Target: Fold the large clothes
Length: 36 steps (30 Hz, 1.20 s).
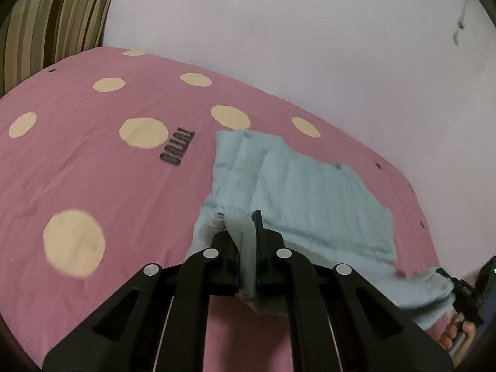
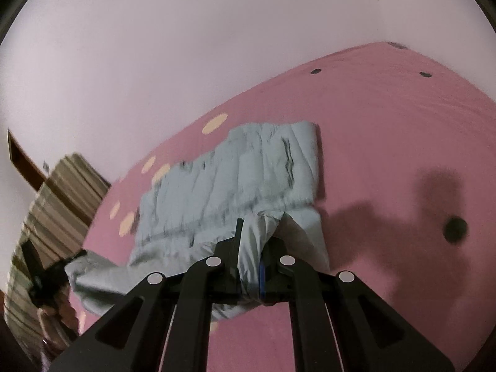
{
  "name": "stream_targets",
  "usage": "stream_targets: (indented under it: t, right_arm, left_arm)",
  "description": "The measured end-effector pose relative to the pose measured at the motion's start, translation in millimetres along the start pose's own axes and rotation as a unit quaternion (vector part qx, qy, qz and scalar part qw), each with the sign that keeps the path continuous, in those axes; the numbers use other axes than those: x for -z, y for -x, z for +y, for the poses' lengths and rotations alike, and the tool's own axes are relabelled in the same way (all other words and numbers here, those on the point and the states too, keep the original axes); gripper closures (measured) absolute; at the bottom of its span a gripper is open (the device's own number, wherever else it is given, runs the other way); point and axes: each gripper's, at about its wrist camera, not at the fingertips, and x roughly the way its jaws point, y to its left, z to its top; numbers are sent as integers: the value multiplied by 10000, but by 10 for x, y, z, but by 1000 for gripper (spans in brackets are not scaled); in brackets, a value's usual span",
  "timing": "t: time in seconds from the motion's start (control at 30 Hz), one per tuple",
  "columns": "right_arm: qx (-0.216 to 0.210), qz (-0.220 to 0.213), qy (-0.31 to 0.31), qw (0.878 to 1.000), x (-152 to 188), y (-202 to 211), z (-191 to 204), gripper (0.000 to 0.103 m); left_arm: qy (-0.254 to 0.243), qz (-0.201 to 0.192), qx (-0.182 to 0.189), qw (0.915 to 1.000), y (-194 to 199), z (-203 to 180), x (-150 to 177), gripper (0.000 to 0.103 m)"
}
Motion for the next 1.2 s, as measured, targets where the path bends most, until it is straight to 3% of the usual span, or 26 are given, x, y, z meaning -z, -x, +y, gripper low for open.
stream_targets:
  t: [0.2,0.5,0.7,1.0,1.2]
  right_arm:
    - [231,164,-104,9995,-352,-615,-116,96]
    - [570,616,-193,9963,-401,-1406,-331,96]
    - [675,715,-140,9951,-331,-1564,-369,96]
    - [574,620,-245,9961,-386,-1413,-359,95]
    - [497,517,-230,9972,-474,-1256,-283,94]
  left_arm:
    - [-47,145,-288,9995,-729,-16,-266,97]
    - [-199,604,-625,9960,-1590,71,-241,97]
    - [-388,643,-747,9944,-1723,45,-179,97]
    - [-454,546,-720,9949,-1637,-14,-261,93]
    - [-313,370,-598,9970,-1443,-34,-395,63]
